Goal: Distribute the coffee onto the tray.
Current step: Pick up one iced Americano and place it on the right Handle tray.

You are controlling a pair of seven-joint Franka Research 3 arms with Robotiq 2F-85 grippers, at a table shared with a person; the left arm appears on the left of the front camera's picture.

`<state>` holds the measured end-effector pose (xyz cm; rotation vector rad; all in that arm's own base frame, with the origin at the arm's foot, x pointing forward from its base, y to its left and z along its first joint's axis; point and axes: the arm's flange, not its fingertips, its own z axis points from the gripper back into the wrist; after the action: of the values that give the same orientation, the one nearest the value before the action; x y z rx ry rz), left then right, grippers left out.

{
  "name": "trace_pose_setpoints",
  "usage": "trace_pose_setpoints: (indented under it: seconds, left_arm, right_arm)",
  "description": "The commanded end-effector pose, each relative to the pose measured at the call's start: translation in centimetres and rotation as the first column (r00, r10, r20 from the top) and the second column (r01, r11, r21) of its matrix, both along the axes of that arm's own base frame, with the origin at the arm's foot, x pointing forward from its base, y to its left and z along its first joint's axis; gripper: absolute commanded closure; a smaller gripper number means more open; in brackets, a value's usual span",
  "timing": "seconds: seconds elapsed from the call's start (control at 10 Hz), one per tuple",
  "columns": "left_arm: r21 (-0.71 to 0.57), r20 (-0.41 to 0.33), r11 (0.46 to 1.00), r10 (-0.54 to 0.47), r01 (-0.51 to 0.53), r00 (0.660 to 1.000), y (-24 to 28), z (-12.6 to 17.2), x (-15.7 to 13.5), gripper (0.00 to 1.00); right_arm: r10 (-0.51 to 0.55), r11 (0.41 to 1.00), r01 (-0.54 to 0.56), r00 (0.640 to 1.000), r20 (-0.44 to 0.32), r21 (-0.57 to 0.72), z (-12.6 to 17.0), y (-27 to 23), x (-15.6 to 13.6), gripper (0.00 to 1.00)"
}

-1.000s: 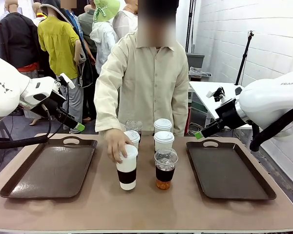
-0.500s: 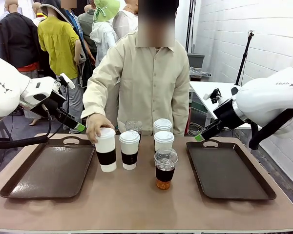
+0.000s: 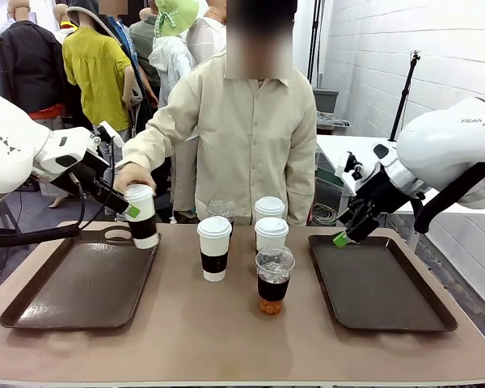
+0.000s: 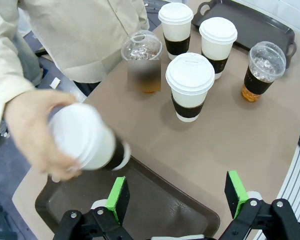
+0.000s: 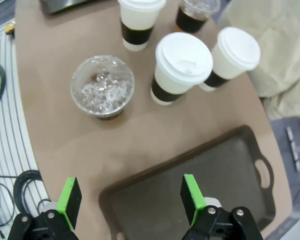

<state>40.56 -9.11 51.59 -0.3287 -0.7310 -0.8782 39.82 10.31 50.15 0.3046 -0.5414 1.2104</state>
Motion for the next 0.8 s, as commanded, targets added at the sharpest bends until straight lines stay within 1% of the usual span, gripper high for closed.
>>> trace_pose_setpoints:
  seconds: [0.0,0.2,0.4,0.6,0.7]
  left_arm:
    - [-0.015,-0.005,1.0,-0.006,0.006,1.0,0.1,-0.1,0.2,0.0]
    - [-0.015,-0.005,1.0,-0.006,0.006,1.0,0.1,-0.1,0.2,0.0]
    - [-0.015,-0.005,1.0,-0.006,0.006,1.0,0.1,-0.1,0.2,0.0]
    - [-0.015,-0.005,1.0,-0.006,0.006,1.0,0.1,-0.1,0.2,0.0]
    - [-0.015,-0.005,1.0,-0.006,0.006,1.0,0.1,-0.1,0.2,0.0]
  right_arm:
    - [0.102,0.988,-0.102,0.995,0.008,0.113,-1.3,-0.8,1.5,0.0]
    - [0.167,0.961,-0.163,0.986,-0.001,0.224,-3.2,-1.2,1.8,0.0]
    - [0.203,0.923,-0.199,0.979,0.02,0.331,-5.6,-1.4,1.6,0.0]
    - [0.204,0.895,-0.193,0.979,0.016,0.403,-8.1,-1.6,1.4,0.0]
    - [0.193,0.891,-0.183,0.981,0.019,0.416,-9.0,-1.7,1.4,0.0]
